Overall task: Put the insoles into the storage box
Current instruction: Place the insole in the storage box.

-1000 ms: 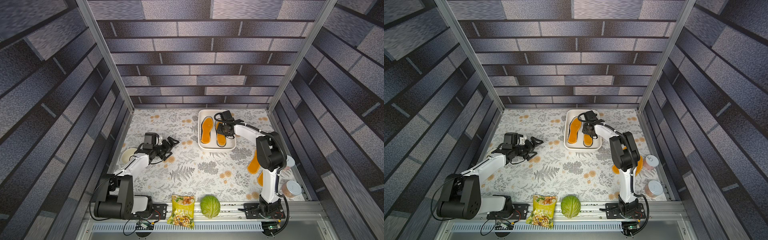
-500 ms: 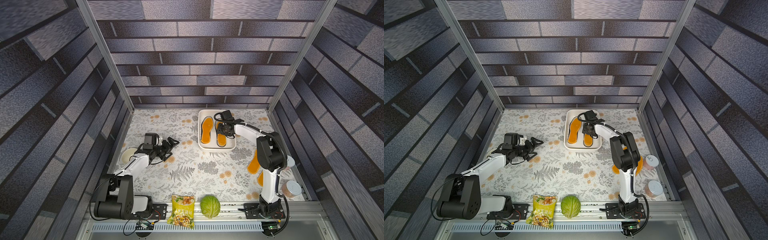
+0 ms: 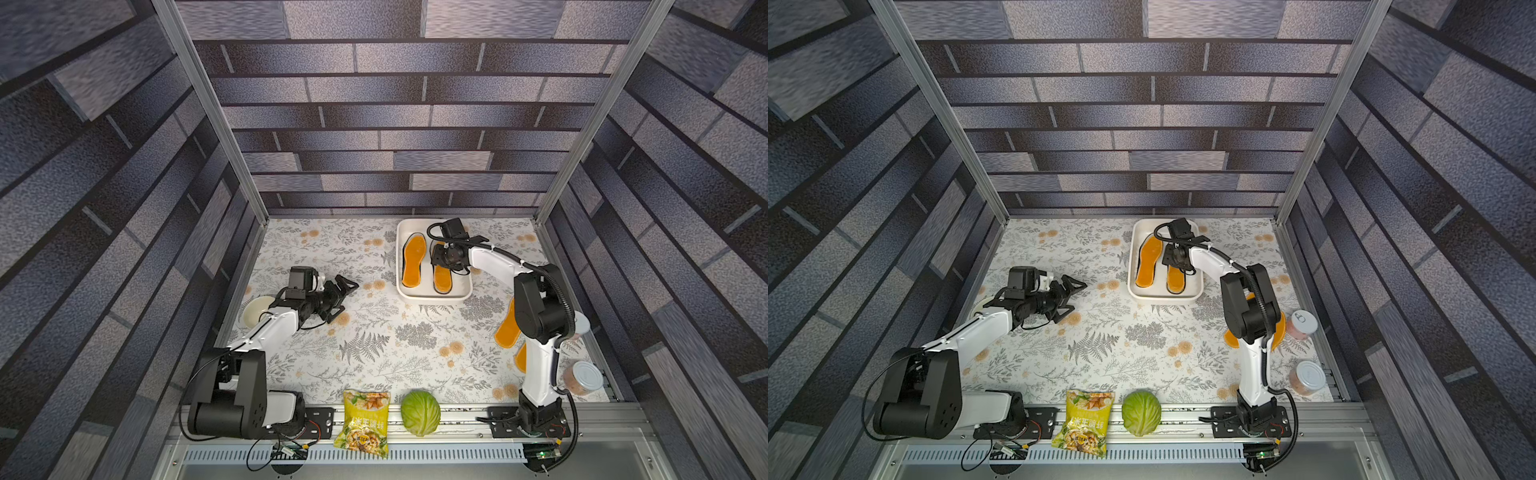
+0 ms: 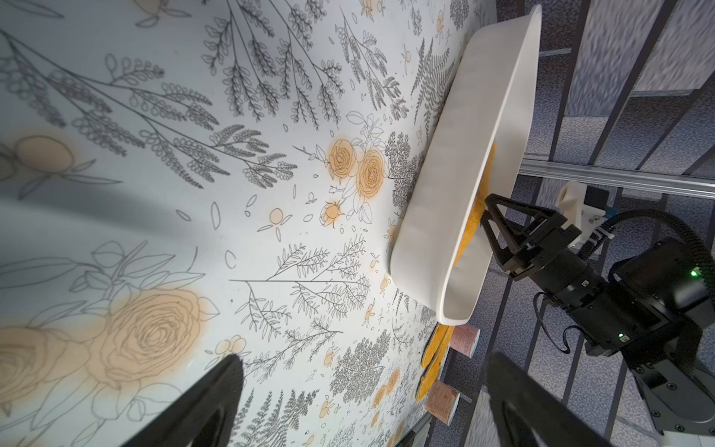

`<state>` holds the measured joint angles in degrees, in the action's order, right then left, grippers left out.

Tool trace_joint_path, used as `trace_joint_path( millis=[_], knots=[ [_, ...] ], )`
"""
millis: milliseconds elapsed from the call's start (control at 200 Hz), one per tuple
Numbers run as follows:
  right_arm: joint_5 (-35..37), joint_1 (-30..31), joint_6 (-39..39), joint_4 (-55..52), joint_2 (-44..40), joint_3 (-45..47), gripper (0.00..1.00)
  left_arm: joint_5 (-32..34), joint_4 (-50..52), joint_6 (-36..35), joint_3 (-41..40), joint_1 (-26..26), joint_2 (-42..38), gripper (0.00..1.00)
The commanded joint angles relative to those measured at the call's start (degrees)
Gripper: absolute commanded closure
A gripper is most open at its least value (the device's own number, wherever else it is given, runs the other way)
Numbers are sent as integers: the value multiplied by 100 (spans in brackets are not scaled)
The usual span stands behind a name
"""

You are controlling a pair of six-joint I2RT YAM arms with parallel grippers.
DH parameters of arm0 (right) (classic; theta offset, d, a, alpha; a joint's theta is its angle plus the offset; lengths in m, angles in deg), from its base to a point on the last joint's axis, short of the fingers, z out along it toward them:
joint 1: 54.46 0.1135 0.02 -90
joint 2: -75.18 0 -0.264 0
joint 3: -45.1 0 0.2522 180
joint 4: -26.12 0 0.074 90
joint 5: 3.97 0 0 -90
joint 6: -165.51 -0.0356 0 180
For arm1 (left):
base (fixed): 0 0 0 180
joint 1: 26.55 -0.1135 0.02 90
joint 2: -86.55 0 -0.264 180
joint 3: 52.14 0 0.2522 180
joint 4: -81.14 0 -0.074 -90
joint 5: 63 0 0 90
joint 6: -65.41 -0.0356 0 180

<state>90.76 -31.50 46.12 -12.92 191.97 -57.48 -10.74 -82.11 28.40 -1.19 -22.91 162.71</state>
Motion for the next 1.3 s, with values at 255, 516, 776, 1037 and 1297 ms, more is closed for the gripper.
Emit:
trace_joint_path(
  millis=[255, 516, 776, 1037, 1297],
  knots=[
    [-202, -76, -103, -126, 290, -215, 43, -110, 62, -51, -36, -39, -145, 0],
    [-56, -164, -207, -209, 311, -146, 43, -113, 59, -50, -29, -39, -119, 0],
    [-249, -169, -63, -40, -122, -67, 42, -130, 31, -59, -10, -39, -58, 0],
    [-514, -174, 18, 133, -694, 13, 42, -131, -25, -39, -35, -39, -31, 0],
    [-1073, -171, -160, 128, -309, -5, 42, -136, -15, -30, -44, -39, -53, 0]
  ],
)
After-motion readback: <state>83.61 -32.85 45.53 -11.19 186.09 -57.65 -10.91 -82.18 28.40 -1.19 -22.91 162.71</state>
